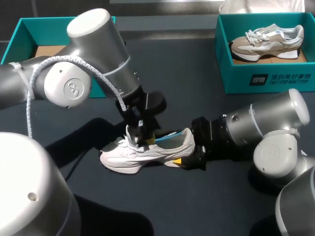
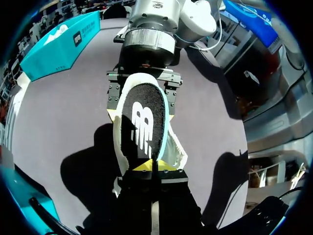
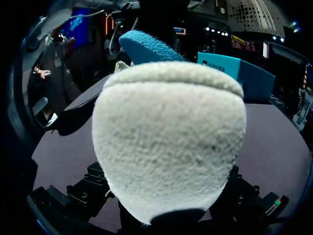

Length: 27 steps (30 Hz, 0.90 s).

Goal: Take the shoe out of the shoebox, open the shoe tongue, remove and reinsert the insole, then place the shoe into the shoebox

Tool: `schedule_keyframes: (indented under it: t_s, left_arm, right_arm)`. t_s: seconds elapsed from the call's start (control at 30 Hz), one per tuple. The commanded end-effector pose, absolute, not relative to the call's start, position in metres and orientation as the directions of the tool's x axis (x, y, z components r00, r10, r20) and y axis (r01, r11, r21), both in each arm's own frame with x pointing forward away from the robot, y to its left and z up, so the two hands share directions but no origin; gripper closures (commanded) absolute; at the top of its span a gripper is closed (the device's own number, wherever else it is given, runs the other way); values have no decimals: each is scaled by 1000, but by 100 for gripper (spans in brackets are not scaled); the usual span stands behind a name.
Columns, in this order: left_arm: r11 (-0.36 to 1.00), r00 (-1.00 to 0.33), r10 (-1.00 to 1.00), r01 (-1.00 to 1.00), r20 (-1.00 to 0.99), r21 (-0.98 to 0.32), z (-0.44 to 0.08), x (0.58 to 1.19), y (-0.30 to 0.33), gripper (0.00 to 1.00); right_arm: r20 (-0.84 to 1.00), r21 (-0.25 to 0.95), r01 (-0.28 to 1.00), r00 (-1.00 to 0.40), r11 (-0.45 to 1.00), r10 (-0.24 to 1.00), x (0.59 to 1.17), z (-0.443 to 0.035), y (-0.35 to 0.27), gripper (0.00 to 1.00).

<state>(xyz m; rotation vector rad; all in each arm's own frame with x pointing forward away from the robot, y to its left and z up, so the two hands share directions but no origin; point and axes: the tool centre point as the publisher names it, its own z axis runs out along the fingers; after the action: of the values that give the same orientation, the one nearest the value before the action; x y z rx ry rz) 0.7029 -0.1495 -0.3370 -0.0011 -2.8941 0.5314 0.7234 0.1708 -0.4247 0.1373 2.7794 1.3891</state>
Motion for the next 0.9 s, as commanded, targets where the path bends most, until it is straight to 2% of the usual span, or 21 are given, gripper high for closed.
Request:
schedule_keyframes:
  t_s: [0.03, 0.5, 0.9]
  left_arm:
    - [932, -980, 44, -29, 194, -361, -329, 705, -161, 100]
    - [895, -985, 94, 18, 148, -445, -308, 701, -197, 100]
    - [892, -993, 37, -16, 108, -452, -301, 691, -170, 100]
  right_arm:
    - [11, 796, 66, -995, 601, 95, 724, -427, 173, 100]
    - [11, 796, 66, -995, 601, 95, 724, -427, 173, 100]
    - [11, 796, 66, -995, 601, 95, 724, -427, 173, 100]
